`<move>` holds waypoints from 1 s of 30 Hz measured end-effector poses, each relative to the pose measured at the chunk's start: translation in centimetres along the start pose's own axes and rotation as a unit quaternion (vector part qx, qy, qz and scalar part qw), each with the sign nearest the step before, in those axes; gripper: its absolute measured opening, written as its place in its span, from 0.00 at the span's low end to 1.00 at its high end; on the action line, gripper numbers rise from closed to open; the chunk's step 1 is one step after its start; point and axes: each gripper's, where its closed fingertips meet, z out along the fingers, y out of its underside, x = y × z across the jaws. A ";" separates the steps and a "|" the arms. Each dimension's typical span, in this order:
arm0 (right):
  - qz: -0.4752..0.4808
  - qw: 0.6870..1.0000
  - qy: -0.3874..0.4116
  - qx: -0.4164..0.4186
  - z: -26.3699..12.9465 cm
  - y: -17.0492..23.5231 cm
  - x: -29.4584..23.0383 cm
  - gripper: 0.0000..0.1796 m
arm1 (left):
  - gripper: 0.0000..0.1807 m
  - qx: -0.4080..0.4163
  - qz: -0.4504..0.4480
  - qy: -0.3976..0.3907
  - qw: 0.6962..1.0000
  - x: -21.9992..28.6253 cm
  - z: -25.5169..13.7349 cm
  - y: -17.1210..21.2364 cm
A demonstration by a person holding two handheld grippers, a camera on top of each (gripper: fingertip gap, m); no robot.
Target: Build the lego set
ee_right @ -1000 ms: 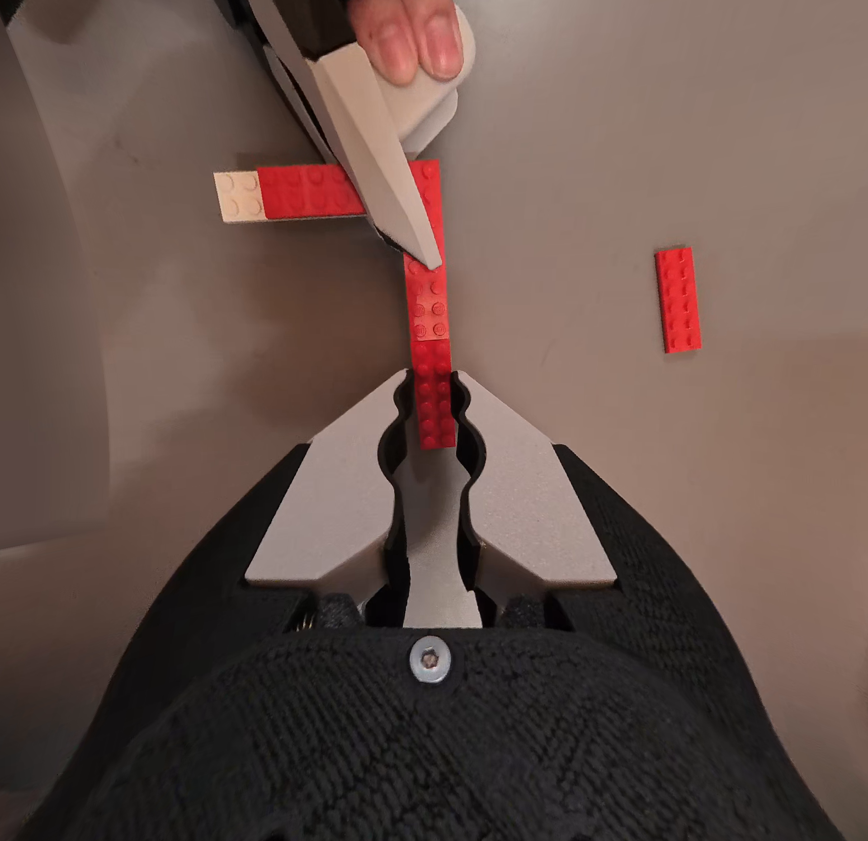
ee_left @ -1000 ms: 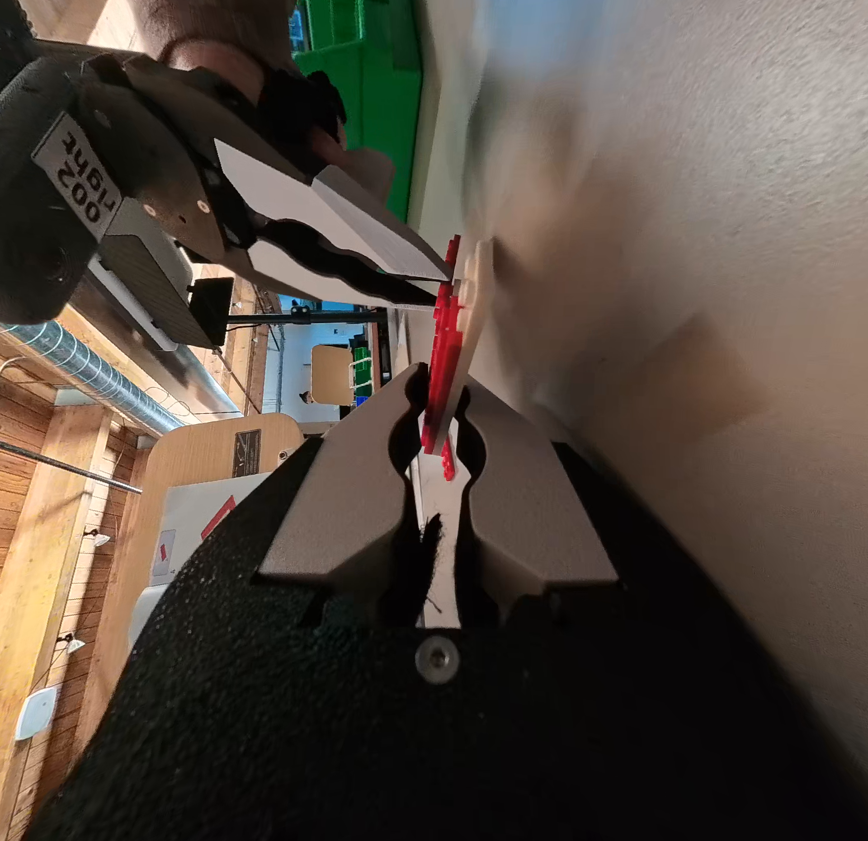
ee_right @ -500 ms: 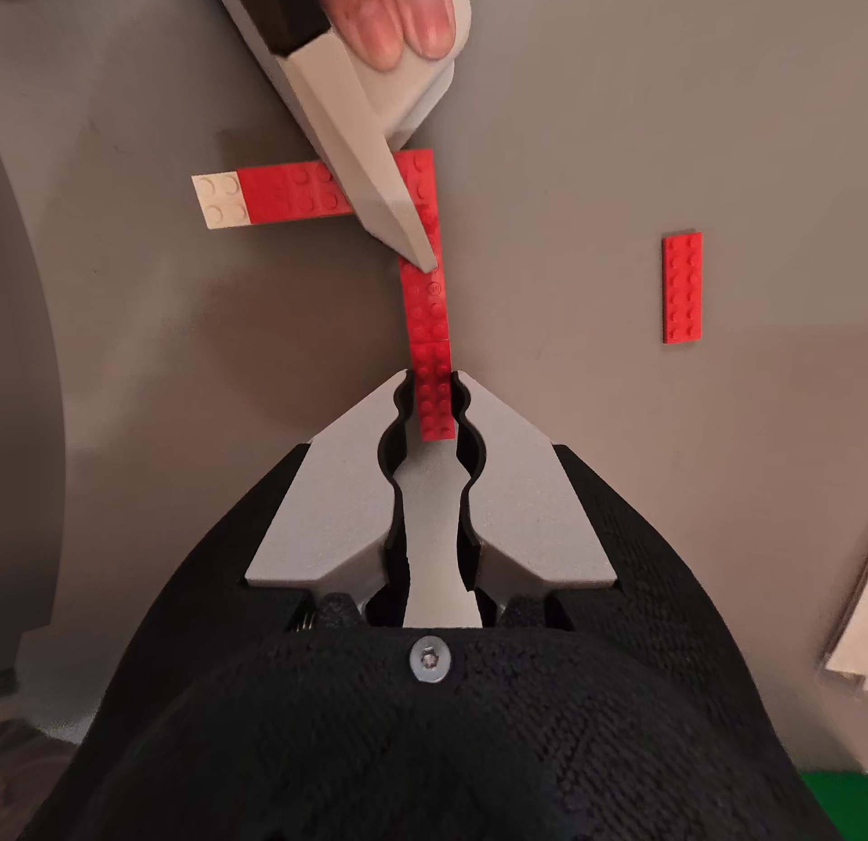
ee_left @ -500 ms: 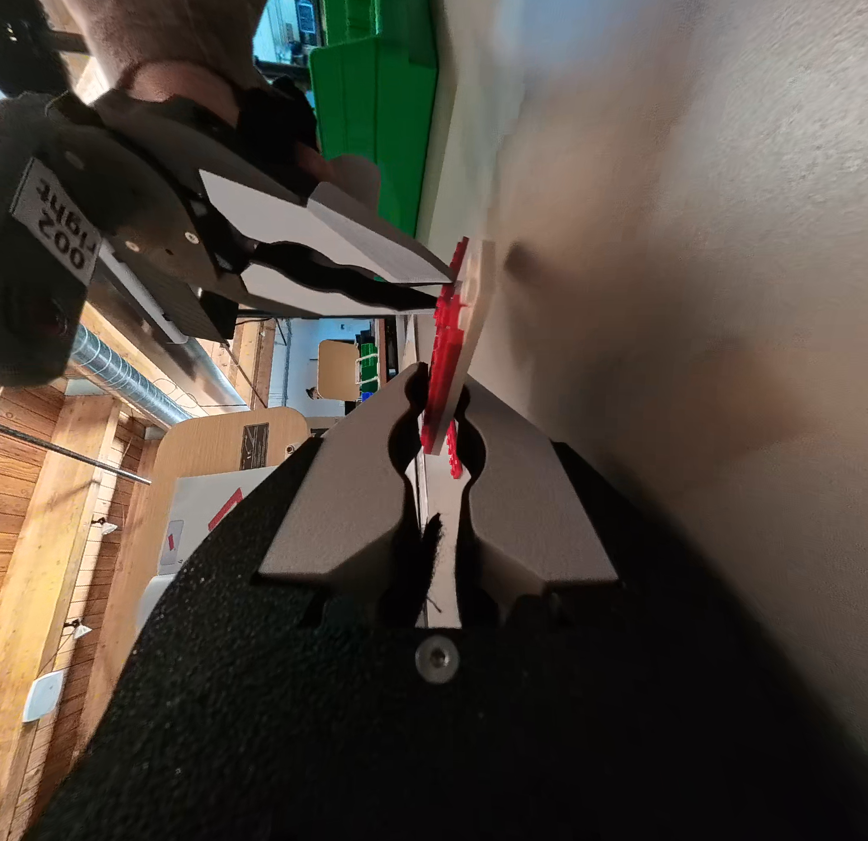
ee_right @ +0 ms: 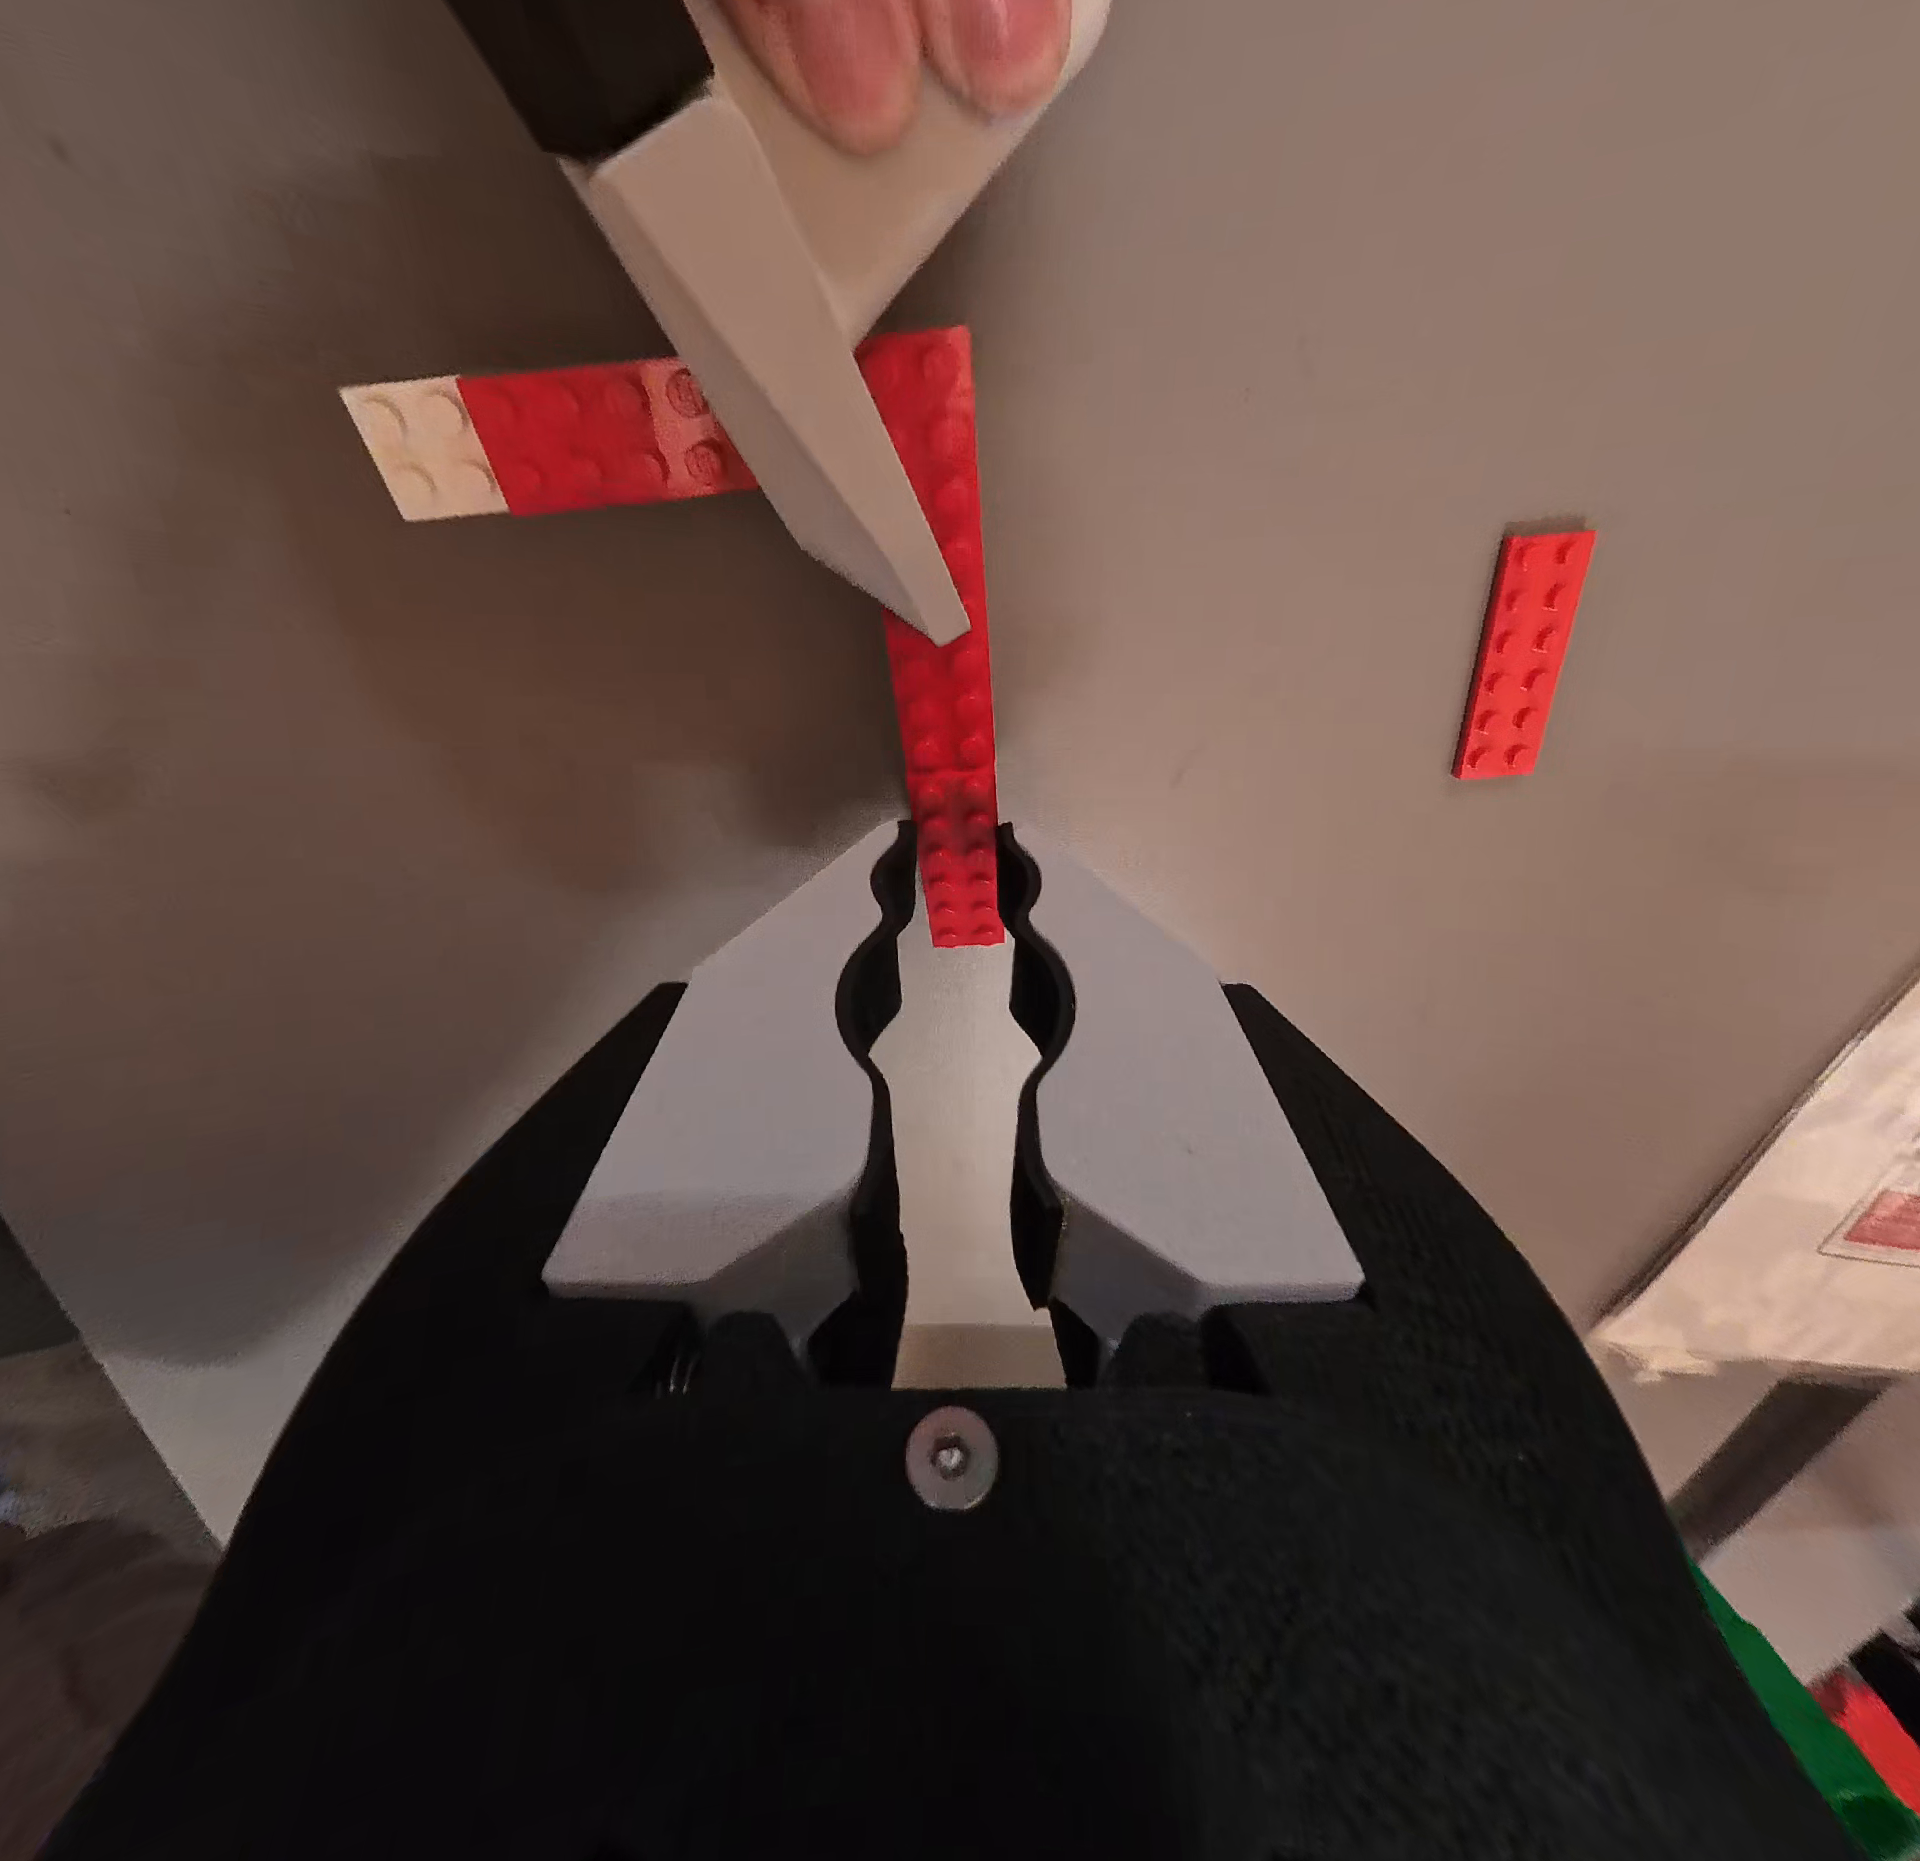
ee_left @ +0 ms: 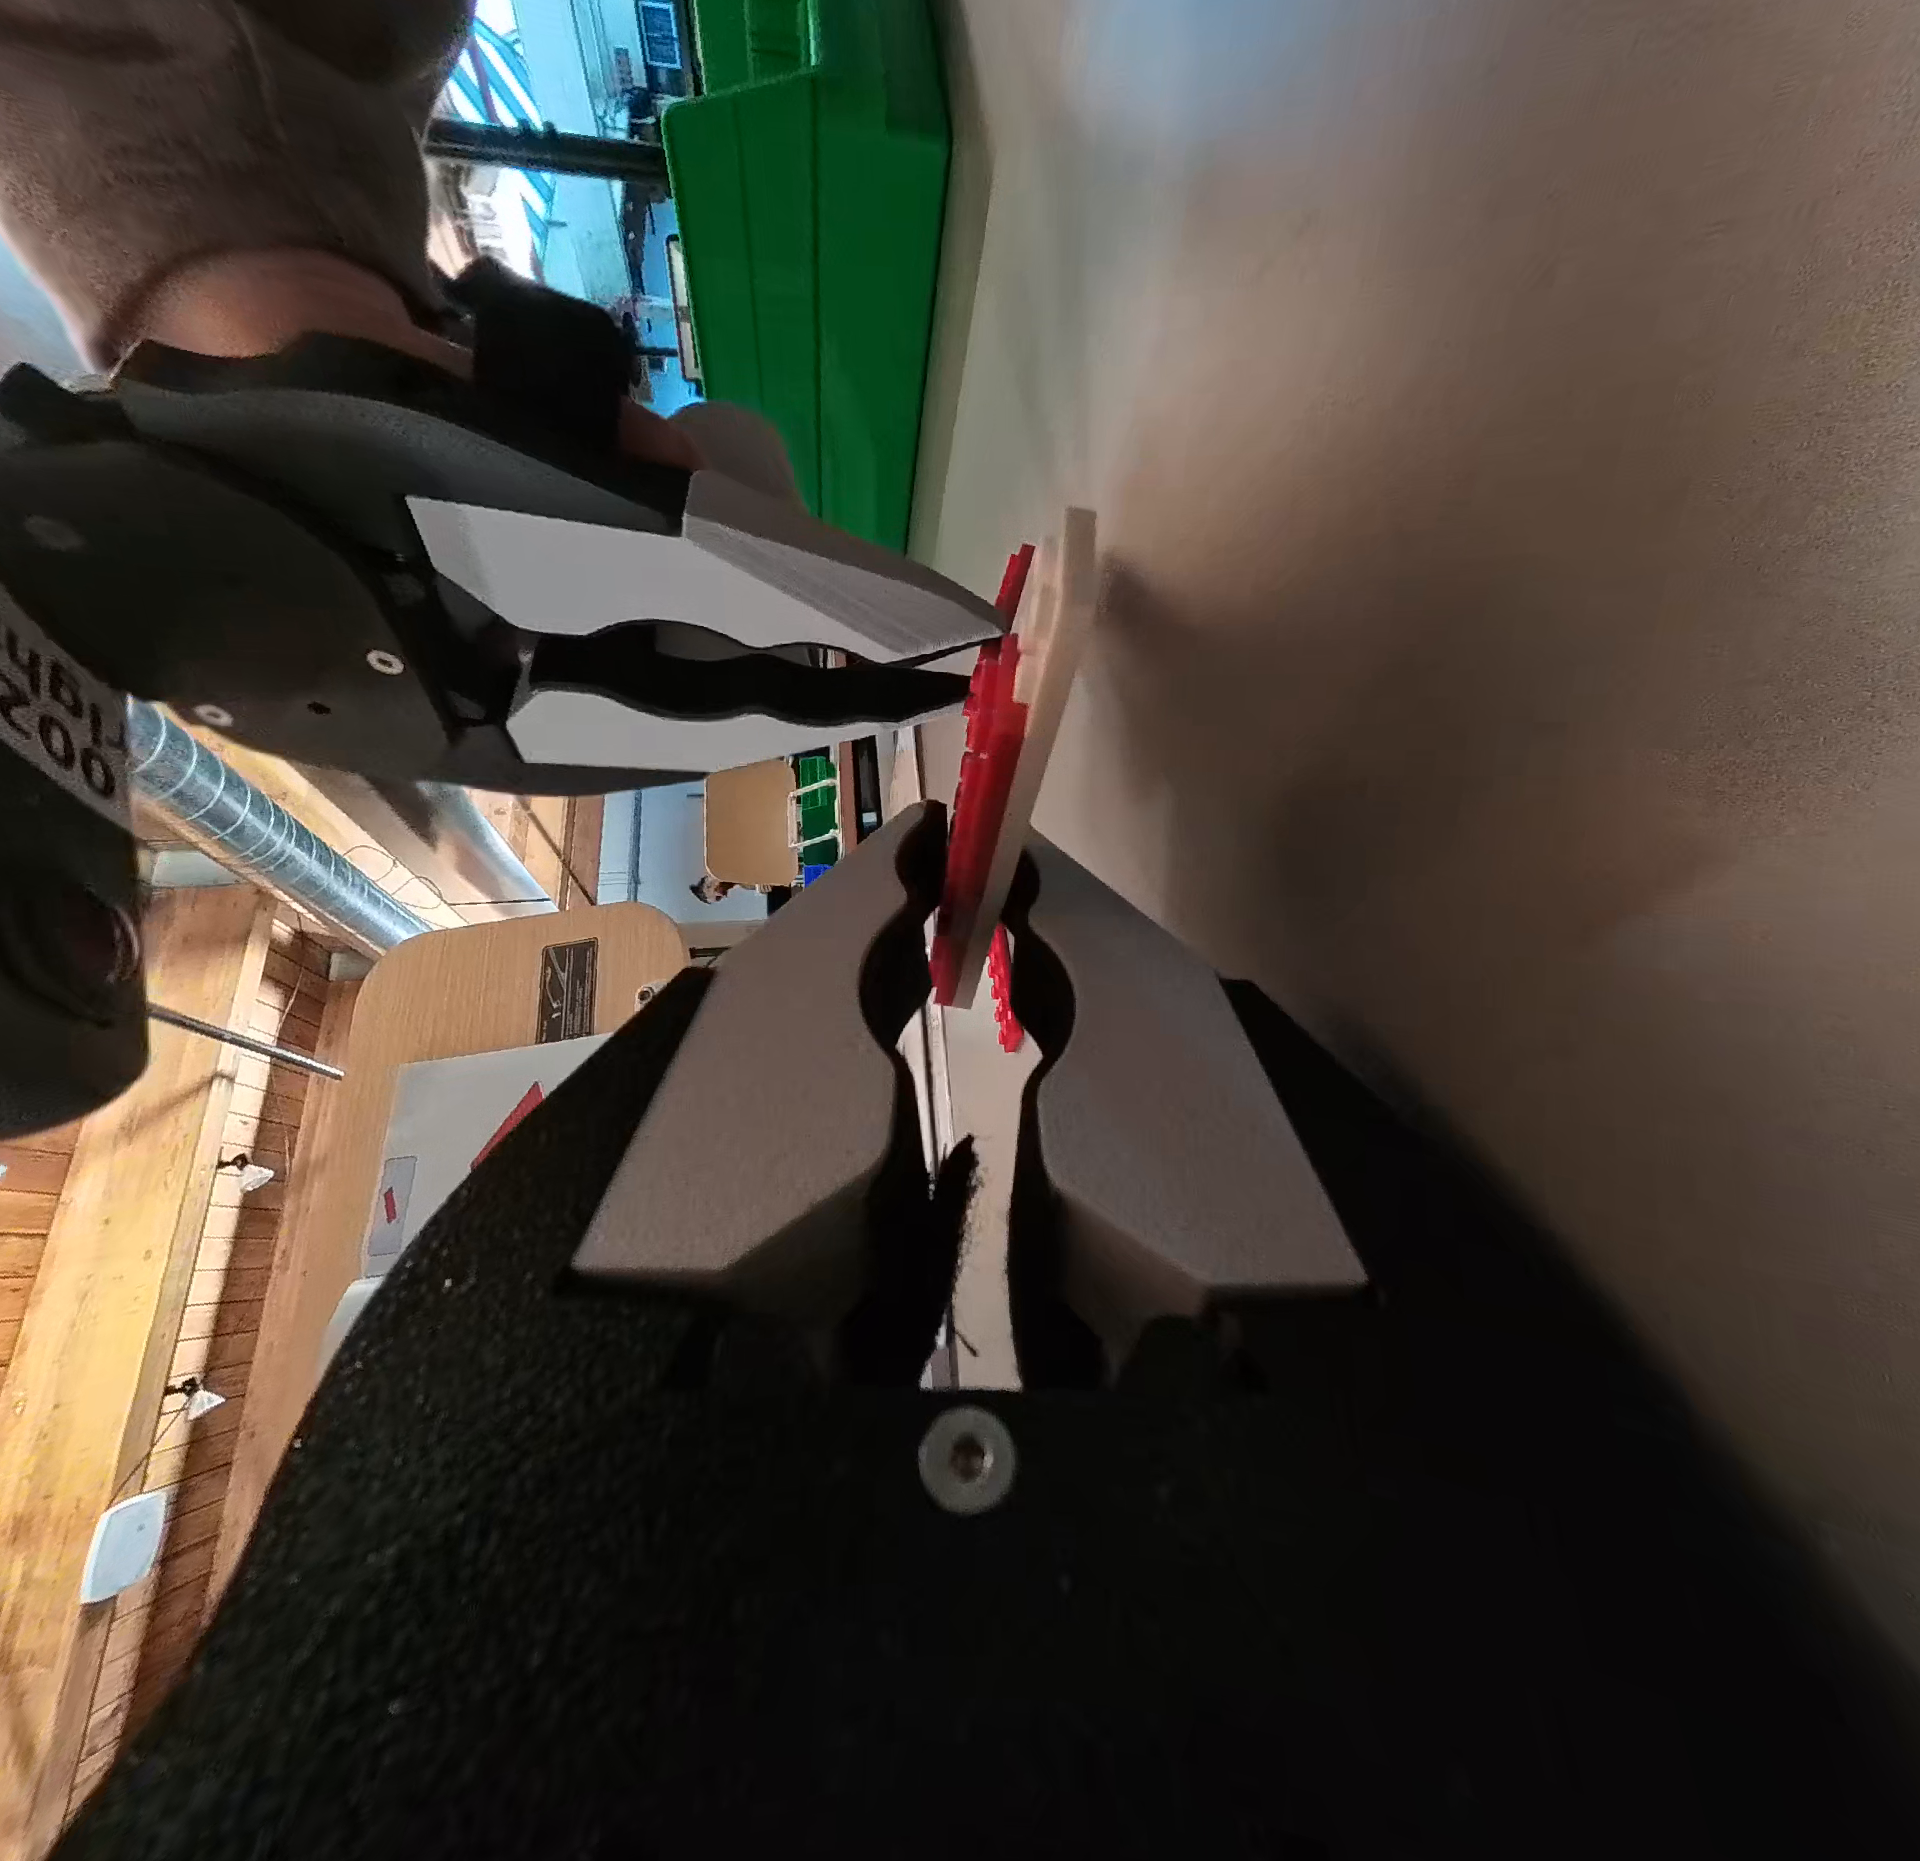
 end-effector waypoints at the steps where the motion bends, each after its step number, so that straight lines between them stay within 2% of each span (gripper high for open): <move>1: -0.003 1.000 0.001 -0.010 0.0 0.0 0.0 0.07 | 0.04 0.000 0.001 0.000 1.000 0.0 0.0 0.0; 30: -0.017 0.999 -0.009 -0.046 -0.9 0.2 -0.5 0.08 | 0.03 0.016 -0.018 0.004 1.000 0.0 0.0 -0.5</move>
